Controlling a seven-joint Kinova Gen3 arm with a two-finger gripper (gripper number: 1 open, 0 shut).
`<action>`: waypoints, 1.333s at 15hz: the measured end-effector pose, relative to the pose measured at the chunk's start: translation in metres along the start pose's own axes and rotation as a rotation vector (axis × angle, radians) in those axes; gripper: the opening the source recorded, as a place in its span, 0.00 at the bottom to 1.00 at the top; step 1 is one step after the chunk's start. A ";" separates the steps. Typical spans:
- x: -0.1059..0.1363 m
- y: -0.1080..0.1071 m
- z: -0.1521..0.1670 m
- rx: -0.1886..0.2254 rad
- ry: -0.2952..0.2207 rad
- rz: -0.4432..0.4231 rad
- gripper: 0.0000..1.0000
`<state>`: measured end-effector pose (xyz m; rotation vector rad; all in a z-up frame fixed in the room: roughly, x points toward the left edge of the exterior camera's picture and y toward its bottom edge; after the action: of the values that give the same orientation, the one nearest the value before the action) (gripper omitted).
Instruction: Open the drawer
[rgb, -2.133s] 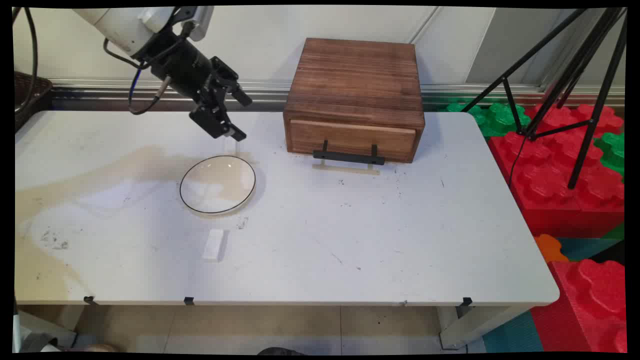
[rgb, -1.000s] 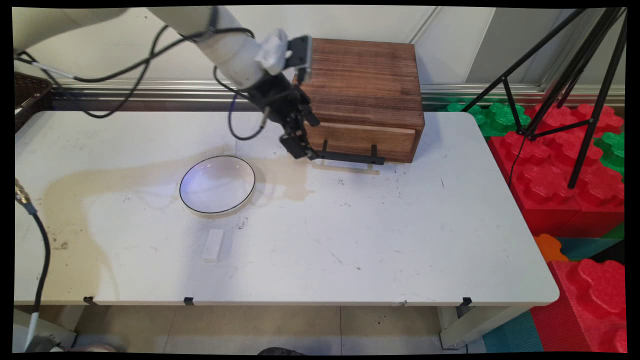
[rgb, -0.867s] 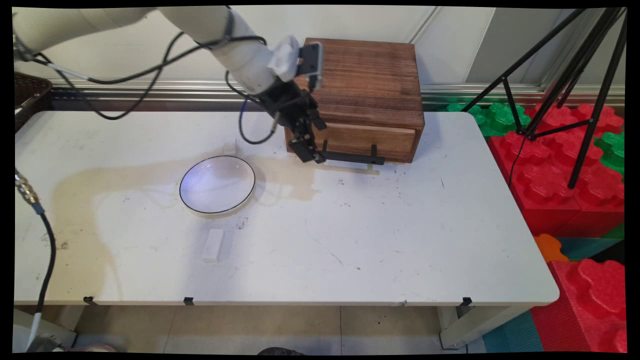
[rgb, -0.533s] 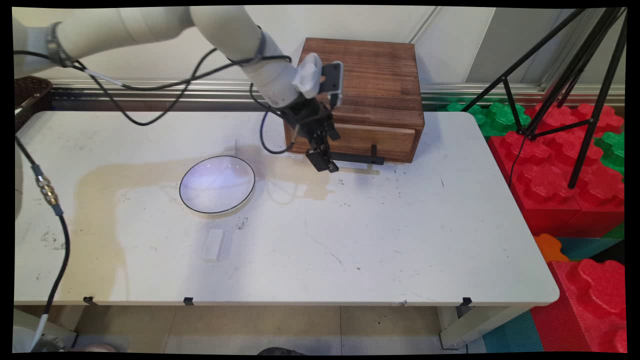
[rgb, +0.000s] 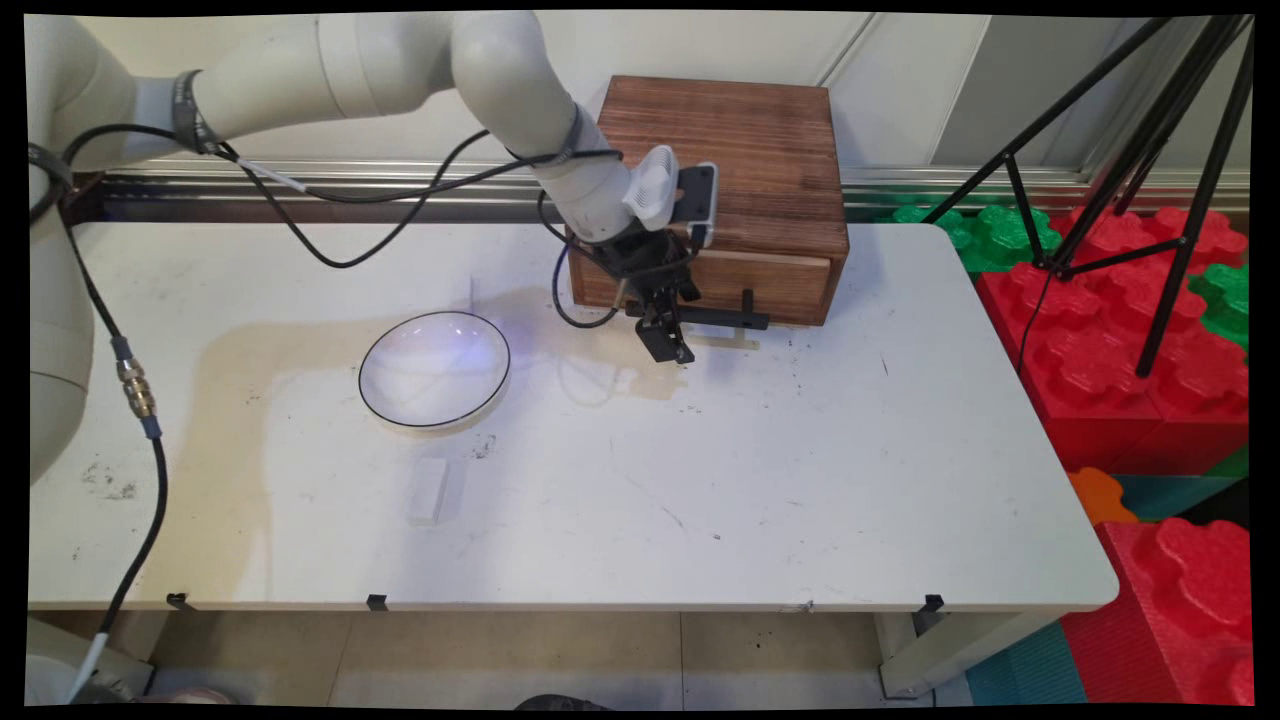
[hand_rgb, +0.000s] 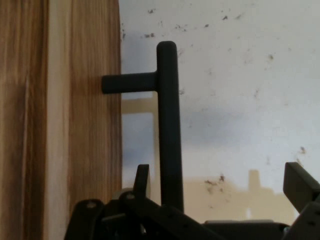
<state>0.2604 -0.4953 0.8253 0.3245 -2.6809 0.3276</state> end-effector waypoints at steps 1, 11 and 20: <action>0.001 -0.001 0.004 0.002 -0.003 0.011 1.00; 0.004 0.010 0.026 -0.032 -0.017 0.064 1.00; 0.014 0.040 0.024 -0.066 -0.005 0.068 1.00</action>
<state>0.2283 -0.4661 0.8028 0.2148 -2.7048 0.2579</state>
